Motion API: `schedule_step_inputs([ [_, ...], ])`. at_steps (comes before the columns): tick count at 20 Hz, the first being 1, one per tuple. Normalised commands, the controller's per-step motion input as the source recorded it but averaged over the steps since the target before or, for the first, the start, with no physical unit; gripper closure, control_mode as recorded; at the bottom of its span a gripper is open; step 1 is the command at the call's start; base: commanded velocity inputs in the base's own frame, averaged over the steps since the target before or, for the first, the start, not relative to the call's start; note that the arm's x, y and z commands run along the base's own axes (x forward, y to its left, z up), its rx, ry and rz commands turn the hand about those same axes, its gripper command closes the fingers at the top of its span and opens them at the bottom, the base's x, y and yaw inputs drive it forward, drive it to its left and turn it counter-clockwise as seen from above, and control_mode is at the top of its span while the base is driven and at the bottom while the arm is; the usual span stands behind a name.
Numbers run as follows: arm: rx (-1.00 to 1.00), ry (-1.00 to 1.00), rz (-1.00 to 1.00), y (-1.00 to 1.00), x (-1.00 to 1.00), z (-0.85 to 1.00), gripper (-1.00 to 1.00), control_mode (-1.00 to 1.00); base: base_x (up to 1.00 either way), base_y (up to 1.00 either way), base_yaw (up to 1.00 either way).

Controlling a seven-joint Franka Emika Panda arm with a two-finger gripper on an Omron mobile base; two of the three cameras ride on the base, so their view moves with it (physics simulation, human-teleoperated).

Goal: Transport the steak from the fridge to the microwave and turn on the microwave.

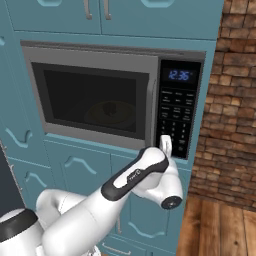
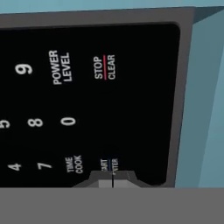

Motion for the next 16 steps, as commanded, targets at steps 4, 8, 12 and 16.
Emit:
schedule_step_inputs([
  [4, 0.0, 0.0, -0.01, 0.02, 0.18, 0.0, 1.0, -1.0, 0.0, 0.0, 0.0],
  [8, 0.01, 0.0, -0.01, 0.0, 0.19, 0.0, 1.0, -1.0, 0.0, 0.0, 0.0],
  [12, 0.0, 0.0, -0.02, 0.0, 0.22, -0.06, 1.0, -1.0, 0.0, 0.0, 0.0],
  [16, 0.0, 0.0, -0.01, 0.0, 0.2, -0.08, 1.0, -1.0, 0.0, 0.0, 0.0],
])
